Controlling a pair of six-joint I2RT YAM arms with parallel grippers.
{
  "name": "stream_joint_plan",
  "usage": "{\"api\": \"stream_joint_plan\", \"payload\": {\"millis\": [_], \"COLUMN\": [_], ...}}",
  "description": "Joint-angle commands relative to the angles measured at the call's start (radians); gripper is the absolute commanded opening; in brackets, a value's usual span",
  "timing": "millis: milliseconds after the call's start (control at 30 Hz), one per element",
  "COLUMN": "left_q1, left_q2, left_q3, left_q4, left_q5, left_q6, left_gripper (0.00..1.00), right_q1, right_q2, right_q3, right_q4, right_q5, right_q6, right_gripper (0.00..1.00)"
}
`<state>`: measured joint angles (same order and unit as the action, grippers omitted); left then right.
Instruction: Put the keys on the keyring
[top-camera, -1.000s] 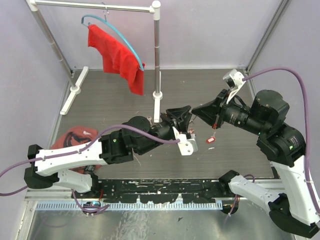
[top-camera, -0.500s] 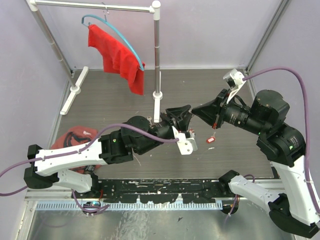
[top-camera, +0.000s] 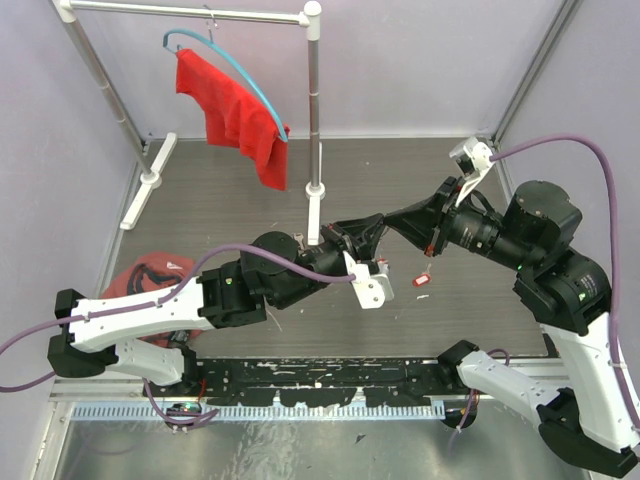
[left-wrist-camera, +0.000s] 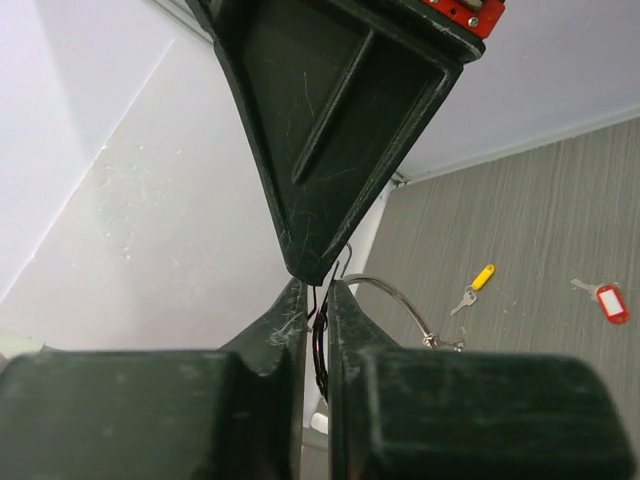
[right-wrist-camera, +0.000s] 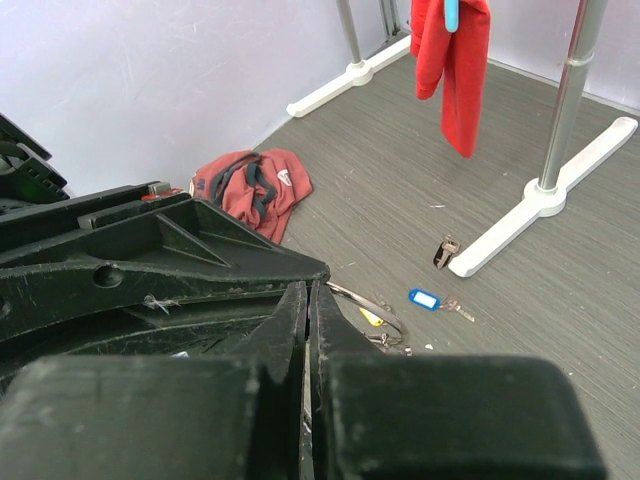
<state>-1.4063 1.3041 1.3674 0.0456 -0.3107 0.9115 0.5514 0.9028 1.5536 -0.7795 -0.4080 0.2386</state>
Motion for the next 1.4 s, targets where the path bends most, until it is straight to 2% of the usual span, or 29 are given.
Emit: {"api": "stream_joint_plan", "payload": {"millis": [0, 67, 200, 233, 333, 400, 500, 600, 667, 700, 767, 967, 1100, 1367], "left_q1": [-0.003, -0.003, -0.003, -0.003, -0.004, -0.003, -0.003, -0.003, -0.003, -0.003, -0.003, -0.003, -0.003, -0.003], "left_q2": [-0.021, -0.020, -0.017, -0.016, -0.014, -0.015, -0.014, -0.013, -0.008, -0.005, 0.002, 0.008, 0.007, 0.002], "left_q3": [0.018, 0.019, 0.028, 0.027, 0.026, 0.020, 0.018, 0.016, 0.018, 0.020, 0.031, 0.038, 0.045, 0.045], "left_q4": [0.075, 0.072, 0.052, 0.049, 0.045, 0.042, 0.030, 0.018, 0.017, 0.014, -0.001, 0.000, 0.001, 0.007], "left_q5": [0.006, 0.002, -0.004, -0.004, -0.015, -0.022, -0.040, -0.059, -0.081, -0.092, -0.105, -0.105, -0.098, -0.084], "left_q6": [-0.008, -0.007, -0.001, 0.002, 0.011, 0.014, 0.017, 0.008, -0.001, -0.004, -0.009, -0.016, -0.020, -0.020], "left_gripper": [0.10, 0.01, 0.00, 0.00, 0.00, 0.00, 0.00, 0.00, 0.00, 0.00, 0.00, 0.00, 0.00, 0.00], "right_q1": [0.001, 0.001, 0.001, 0.000, 0.001, 0.001, 0.001, 0.001, 0.001, 0.001, 0.001, 0.001, 0.001, 0.000], "right_q2": [-0.009, -0.010, -0.018, -0.022, -0.046, -0.073, -0.140, -0.185, -0.192, -0.190, -0.175, -0.101, -0.074, -0.053], "right_q3": [-0.007, -0.007, -0.007, -0.007, -0.008, -0.015, -0.045, -0.085, -0.098, -0.099, -0.094, -0.074, -0.067, -0.076], "right_q4": [0.036, 0.036, 0.036, 0.036, 0.044, 0.067, 0.118, 0.149, 0.145, 0.140, 0.138, 0.166, 0.158, 0.142], "right_q5": [-0.014, -0.011, 0.010, 0.022, 0.081, 0.124, 0.213, 0.310, 0.340, 0.331, 0.269, 0.005, 0.013, 0.038], "right_q6": [0.011, 0.009, 0.006, 0.004, -0.008, -0.013, -0.020, -0.030, -0.034, -0.034, -0.028, 0.007, 0.022, 0.035], "right_gripper": [0.01, 0.01, 0.02, 0.06, 0.31, 0.42, 0.50, 0.54, 0.51, 0.47, 0.45, 0.52, 0.52, 0.35]}}
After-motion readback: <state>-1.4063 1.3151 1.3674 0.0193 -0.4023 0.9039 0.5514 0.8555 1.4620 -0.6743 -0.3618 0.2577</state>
